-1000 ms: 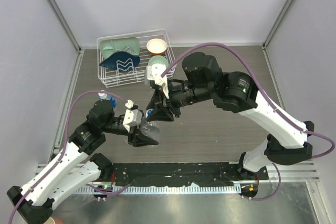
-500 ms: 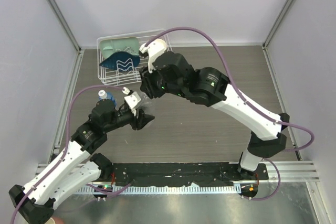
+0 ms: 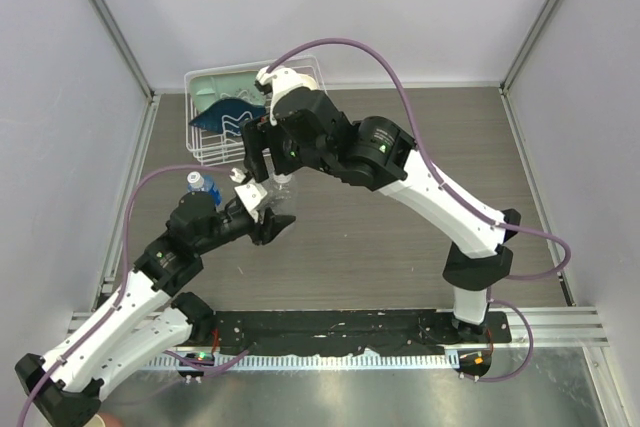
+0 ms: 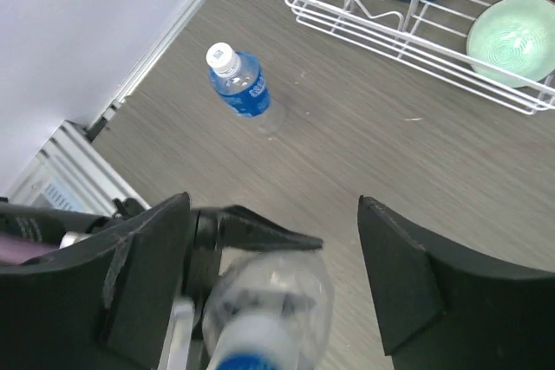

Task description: Screw on the bottle caps

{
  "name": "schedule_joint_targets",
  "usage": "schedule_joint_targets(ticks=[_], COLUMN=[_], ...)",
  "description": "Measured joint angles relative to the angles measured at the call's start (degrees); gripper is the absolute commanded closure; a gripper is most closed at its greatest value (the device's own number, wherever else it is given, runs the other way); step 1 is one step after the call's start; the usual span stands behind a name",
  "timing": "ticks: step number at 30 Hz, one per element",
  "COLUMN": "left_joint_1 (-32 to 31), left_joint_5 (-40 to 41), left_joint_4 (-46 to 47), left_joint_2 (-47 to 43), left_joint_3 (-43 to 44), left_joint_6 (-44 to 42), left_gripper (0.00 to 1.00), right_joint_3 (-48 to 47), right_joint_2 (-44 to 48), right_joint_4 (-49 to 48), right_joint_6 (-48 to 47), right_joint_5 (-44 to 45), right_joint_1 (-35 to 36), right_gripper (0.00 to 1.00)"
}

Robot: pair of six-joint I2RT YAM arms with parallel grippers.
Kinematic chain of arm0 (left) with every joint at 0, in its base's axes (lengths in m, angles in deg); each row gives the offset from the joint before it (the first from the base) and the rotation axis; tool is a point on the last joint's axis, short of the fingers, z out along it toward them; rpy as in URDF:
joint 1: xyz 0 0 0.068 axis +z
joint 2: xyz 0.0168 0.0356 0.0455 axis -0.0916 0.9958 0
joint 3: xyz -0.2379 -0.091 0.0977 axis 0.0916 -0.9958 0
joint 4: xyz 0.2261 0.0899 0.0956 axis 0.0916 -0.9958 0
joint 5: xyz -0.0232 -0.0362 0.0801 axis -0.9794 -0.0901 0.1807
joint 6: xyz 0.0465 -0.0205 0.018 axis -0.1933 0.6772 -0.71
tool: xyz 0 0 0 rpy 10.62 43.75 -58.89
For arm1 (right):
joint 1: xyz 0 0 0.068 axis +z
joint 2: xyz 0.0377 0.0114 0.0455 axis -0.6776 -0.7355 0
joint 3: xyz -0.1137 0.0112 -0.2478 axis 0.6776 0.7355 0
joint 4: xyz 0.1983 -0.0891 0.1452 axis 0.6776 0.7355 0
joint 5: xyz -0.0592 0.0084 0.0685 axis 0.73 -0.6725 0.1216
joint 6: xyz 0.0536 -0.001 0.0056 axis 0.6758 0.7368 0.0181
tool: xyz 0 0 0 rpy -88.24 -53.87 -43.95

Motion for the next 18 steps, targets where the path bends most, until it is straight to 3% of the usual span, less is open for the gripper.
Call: schedule_joint_targets(ticks=[8, 18], left_joint_1=[-0.4, -0.4], left_joint_5=[-11.2, -35.0], left_joint_4=[1.6, -3.0], left_joint_2=[-2.6, -2.5], left_joint_3=[0.0, -0.2], left_joint_6=[-2.8, -2.5], left_gripper=[0.88, 0.91], right_joint_3=[-0.8, 16.3], right_joint_2=[0.4, 21.2], right_joint_4=[-0.7, -9.4], right_joint_6=[-2.6, -14.1], right_joint_5=[-9.4, -27.5], right_joint_1=[-1.4, -1.5], right_gripper=[0.1, 0.17])
